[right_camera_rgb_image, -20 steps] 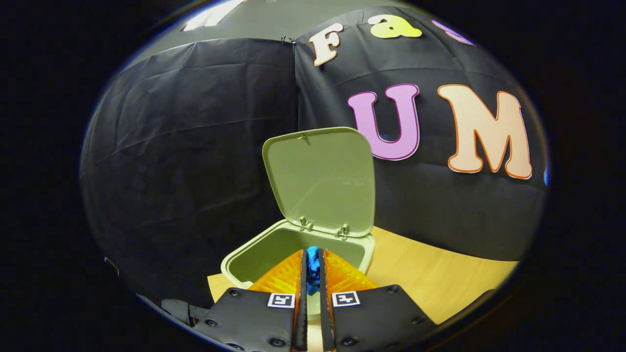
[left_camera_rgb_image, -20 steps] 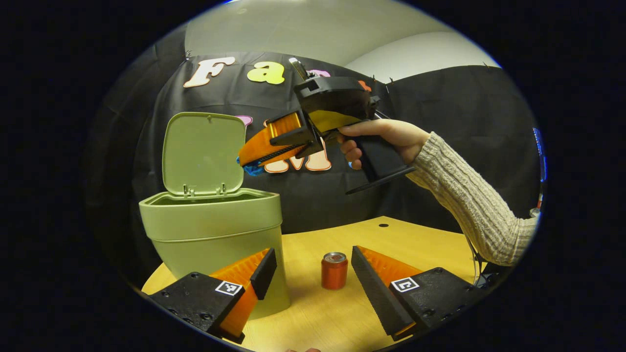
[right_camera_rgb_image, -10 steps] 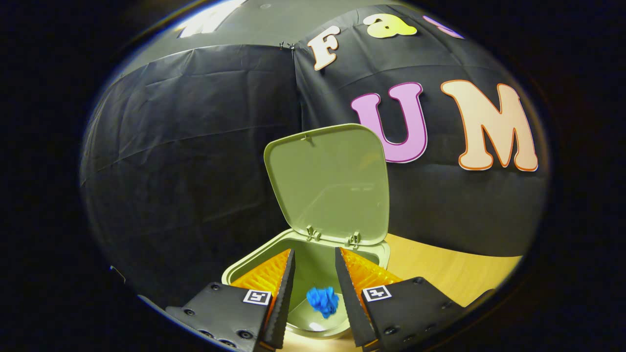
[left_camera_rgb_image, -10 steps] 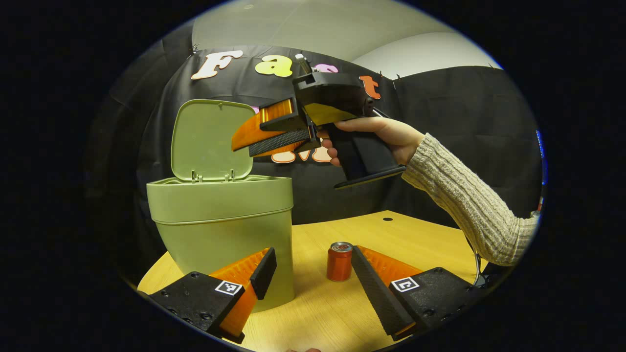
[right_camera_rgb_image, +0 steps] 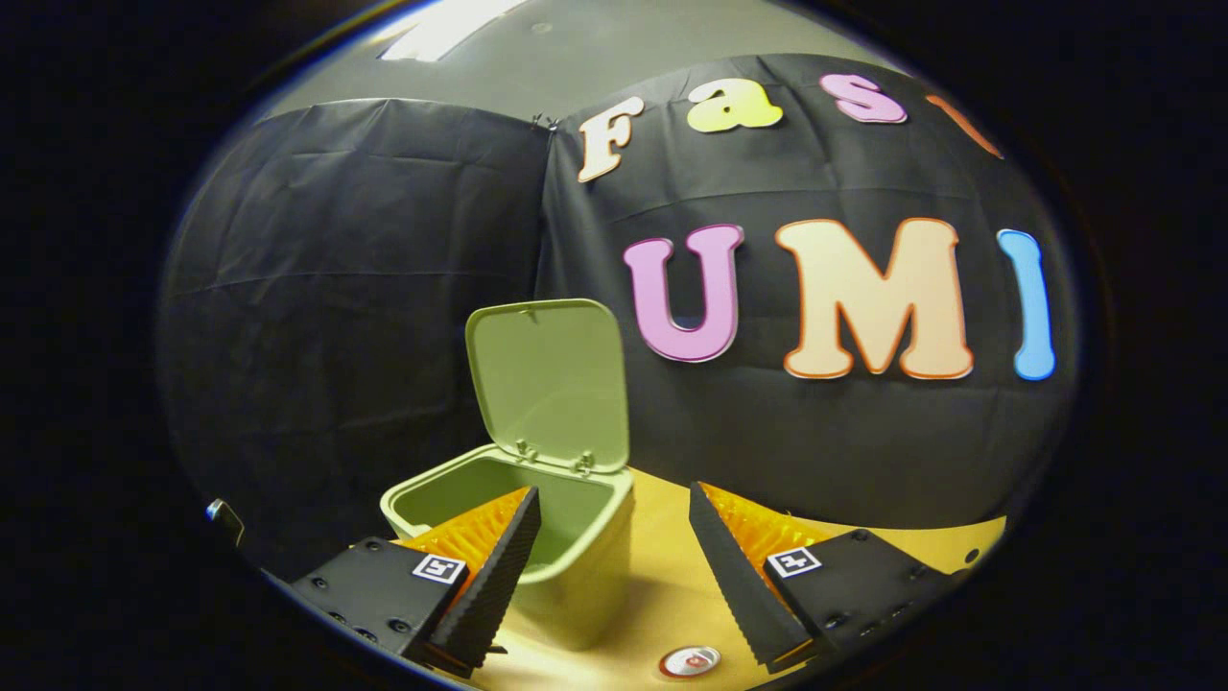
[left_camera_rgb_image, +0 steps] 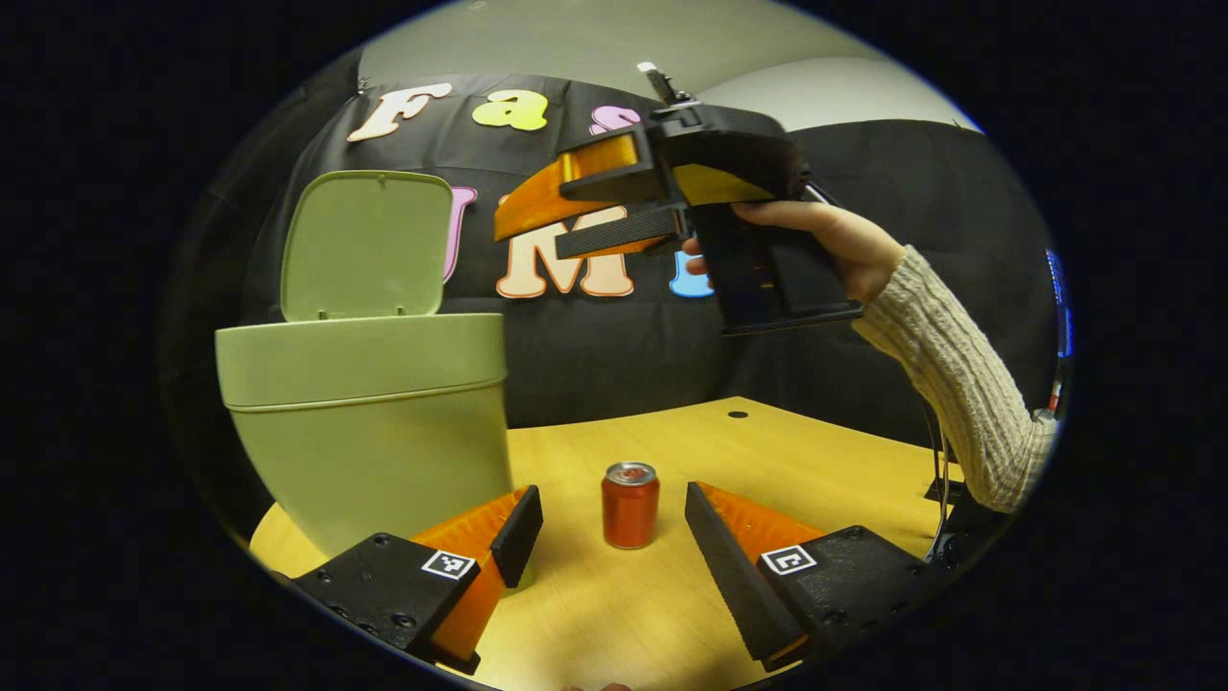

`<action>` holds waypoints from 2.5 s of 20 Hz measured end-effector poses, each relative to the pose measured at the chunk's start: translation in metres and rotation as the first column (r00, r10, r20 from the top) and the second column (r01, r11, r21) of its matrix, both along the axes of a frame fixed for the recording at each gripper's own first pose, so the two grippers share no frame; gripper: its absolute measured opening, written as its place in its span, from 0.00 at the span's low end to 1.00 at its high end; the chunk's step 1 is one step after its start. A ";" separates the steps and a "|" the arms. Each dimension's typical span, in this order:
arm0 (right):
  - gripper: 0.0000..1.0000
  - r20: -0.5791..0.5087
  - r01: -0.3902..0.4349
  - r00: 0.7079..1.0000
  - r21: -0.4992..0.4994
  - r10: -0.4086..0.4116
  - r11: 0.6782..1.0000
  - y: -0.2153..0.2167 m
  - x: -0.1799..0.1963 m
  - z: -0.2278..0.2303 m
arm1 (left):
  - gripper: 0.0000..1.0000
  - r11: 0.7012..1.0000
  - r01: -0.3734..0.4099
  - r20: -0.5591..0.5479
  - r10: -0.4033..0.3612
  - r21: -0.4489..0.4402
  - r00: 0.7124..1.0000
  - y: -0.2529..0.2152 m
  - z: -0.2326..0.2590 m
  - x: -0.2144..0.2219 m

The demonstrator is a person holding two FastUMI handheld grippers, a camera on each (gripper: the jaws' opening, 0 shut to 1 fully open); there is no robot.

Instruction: Press the lid of the desktop garbage bin to open it, pick up the crumpled paper on the desktop and throw it into the bin, then pick up the pop can on the desktop and drop it into the bin, and finally close the garbage bin lid.

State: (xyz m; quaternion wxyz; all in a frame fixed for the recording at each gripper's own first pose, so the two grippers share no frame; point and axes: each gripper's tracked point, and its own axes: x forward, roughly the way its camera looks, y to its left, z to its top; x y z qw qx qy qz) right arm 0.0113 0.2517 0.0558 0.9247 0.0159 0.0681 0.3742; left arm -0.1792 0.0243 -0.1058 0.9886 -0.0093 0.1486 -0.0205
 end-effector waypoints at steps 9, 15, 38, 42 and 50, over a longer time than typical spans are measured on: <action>0.98 -0.053 0.227 0.973 0.059 -0.224 0.972 -0.166 -0.001 -0.066 | 0.93 1.000 0.024 -0.099 -0.022 0.017 0.995 -0.016 -0.058 0.059; 0.98 -0.070 0.304 0.951 0.056 -0.300 0.951 -0.222 -0.004 -0.113 | 0.93 0.999 0.009 -0.175 -0.001 0.044 0.985 -0.010 -0.096 0.088; 0.98 -0.142 0.351 0.930 0.058 -0.340 0.935 -0.272 -0.066 -0.171 | 0.77 0.994 0.051 -0.122 -0.039 0.097 0.992 -0.026 -0.033 0.120; 0.98 -0.149 0.348 0.929 0.046 -0.338 0.936 -0.269 -0.078 -0.169 | 0.77 0.992 0.097 -0.052 -0.094 0.078 0.994 -0.048 0.024 0.117; 0.98 -0.175 0.281 0.945 0.005 -0.275 0.960 -0.240 -0.097 -0.179 | 0.77 0.997 0.074 0.068 -0.075 0.018 0.995 -0.027 0.147 0.102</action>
